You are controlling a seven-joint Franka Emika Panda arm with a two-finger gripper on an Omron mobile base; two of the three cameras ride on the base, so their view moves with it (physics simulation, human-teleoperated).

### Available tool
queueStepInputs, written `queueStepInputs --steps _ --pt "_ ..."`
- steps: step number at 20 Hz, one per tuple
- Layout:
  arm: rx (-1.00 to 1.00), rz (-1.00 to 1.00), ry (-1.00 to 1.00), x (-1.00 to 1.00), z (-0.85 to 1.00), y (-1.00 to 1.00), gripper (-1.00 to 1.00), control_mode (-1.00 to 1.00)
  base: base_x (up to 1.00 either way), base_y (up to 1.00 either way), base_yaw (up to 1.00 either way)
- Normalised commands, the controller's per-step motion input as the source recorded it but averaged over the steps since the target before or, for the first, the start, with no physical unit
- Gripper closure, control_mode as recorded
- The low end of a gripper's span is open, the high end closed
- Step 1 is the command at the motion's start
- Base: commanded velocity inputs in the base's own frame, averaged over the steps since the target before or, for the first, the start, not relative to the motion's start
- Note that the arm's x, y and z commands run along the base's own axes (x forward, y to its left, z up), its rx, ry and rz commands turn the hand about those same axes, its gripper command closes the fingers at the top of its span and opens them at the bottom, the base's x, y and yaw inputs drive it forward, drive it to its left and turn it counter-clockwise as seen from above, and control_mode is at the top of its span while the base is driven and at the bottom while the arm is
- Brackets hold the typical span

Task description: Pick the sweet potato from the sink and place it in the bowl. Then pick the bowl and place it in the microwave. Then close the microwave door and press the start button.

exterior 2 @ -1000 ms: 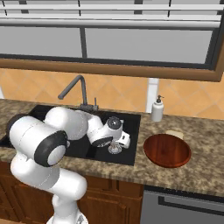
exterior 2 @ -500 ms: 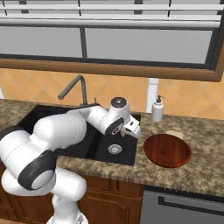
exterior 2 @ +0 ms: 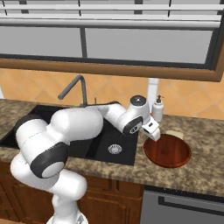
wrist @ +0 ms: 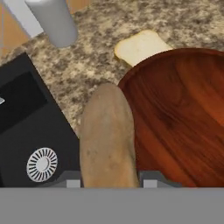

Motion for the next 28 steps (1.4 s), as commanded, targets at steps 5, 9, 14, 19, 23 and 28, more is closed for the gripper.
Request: queueStepInputs --steps 5,9,14,19,23,28 --pt "0.14 -0.19 0.11 -0.05 -0.04 -0.95 1.0 -1.0 0.0 0.0 0.0" --pt "0.11 -0.13 0.11 -0.04 -0.53 -0.53 1.0 -1.0 0.0 0.0 0.0" --pt "0.03 -0.04 0.11 0.06 -0.84 -0.18 1.0 -1.0 0.0 0.0 0.0" --pt "0.01 0.0 0.07 0.06 -0.39 -0.06 1.0 -1.0 0.0 0.0 0.0" --pt "0.0 0.0 0.09 0.15 -0.02 0.0 -1.0 -1.0 0.0 0.0 0.0" --pt "0.0 0.0 0.13 0.2 -0.15 0.0 -1.0 -1.0 0.0 0.0 0.0"
